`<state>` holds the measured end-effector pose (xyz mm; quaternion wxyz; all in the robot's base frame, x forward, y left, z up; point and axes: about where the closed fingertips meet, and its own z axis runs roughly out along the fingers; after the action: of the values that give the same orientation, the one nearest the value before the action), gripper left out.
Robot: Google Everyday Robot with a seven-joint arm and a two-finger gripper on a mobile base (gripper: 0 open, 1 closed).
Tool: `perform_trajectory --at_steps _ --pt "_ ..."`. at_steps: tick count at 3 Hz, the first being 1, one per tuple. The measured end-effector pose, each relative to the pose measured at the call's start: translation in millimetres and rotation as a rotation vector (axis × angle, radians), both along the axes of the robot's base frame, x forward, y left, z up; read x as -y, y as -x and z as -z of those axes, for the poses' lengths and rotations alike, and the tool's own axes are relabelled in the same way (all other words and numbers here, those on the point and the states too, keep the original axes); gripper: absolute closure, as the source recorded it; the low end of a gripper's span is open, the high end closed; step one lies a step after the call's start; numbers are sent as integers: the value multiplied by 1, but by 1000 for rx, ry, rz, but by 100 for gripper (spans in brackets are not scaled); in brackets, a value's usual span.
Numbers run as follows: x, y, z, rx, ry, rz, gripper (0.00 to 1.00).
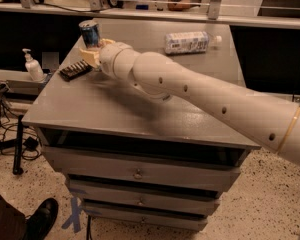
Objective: Move redbull can near rxbar chocolate
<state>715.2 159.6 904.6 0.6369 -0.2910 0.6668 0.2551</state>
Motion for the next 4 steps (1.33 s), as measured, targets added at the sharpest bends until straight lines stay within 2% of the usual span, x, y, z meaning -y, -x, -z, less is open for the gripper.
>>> perform_trajectory --at_steps 2,3,4 --pt "-18 -15 25 -33 -12 12 100" --pt "-17 -16 28 -42 0 20 82" --pt "-14 -15 31 -46 3 28 60"
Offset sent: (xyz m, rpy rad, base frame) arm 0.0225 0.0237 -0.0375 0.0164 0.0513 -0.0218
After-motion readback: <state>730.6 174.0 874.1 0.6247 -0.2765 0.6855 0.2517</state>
